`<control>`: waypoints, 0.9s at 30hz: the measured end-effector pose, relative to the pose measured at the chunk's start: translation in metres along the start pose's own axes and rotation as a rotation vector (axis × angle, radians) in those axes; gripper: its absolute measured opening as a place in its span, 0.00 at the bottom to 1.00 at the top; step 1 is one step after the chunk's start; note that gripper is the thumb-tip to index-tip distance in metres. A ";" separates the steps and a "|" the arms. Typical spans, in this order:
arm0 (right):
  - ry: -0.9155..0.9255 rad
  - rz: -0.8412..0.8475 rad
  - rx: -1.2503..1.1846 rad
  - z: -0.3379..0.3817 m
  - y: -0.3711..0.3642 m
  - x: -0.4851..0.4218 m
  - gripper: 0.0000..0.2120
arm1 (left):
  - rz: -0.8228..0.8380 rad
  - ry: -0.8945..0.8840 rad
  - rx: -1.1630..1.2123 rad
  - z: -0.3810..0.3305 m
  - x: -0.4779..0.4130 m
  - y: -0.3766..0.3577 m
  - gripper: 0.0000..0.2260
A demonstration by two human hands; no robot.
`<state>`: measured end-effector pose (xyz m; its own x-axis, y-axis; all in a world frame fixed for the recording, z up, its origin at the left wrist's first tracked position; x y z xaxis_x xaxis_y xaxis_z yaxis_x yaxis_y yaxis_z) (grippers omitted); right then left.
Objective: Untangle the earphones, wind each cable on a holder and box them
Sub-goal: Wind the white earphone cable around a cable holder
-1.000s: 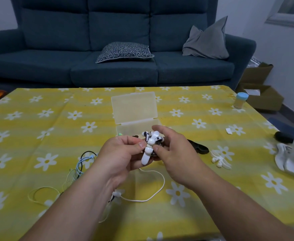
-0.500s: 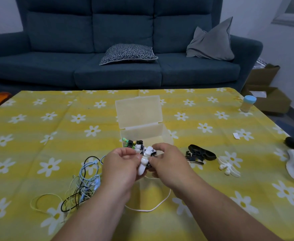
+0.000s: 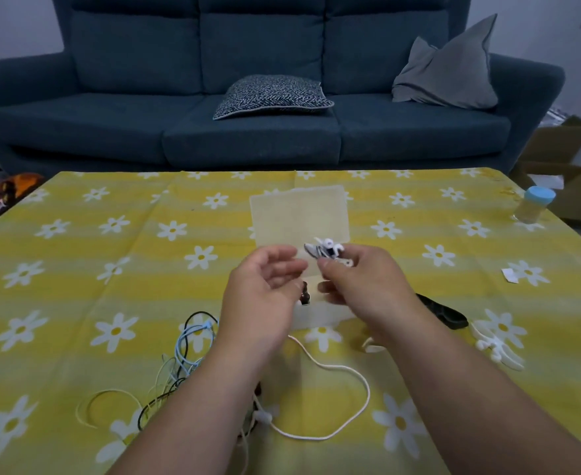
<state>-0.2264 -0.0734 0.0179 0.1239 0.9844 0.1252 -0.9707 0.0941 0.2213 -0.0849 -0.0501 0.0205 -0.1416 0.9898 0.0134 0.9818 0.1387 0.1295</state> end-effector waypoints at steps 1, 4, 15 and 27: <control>0.030 -0.053 0.141 -0.001 0.002 -0.007 0.05 | -0.054 -0.007 -0.021 0.001 -0.005 0.009 0.14; 0.053 -0.187 0.509 -0.005 0.009 -0.018 0.11 | -0.257 -0.010 -0.080 0.003 -0.015 0.034 0.12; -0.070 -0.199 1.040 -0.019 -0.030 -0.026 0.08 | -0.416 0.061 -0.121 0.013 -0.020 0.083 0.10; 0.263 -0.138 0.769 0.008 -0.038 -0.008 0.06 | -0.190 0.127 -0.362 0.020 -0.016 0.097 0.10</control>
<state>-0.1889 -0.0857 0.0160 0.0871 0.9831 -0.1610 -0.5265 0.1827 0.8303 0.0150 -0.0520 0.0135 -0.3518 0.9331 0.0744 0.8323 0.2754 0.4810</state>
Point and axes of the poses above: each hand's wrist, its own x-axis away from the middle knuckle, its own y-axis out of the back of the hand, z = x × y, the point moved 3 cm from there along -x, towards the middle knuckle, and after that the axes turned 4 degrees about -x, right-handed, at the moved point
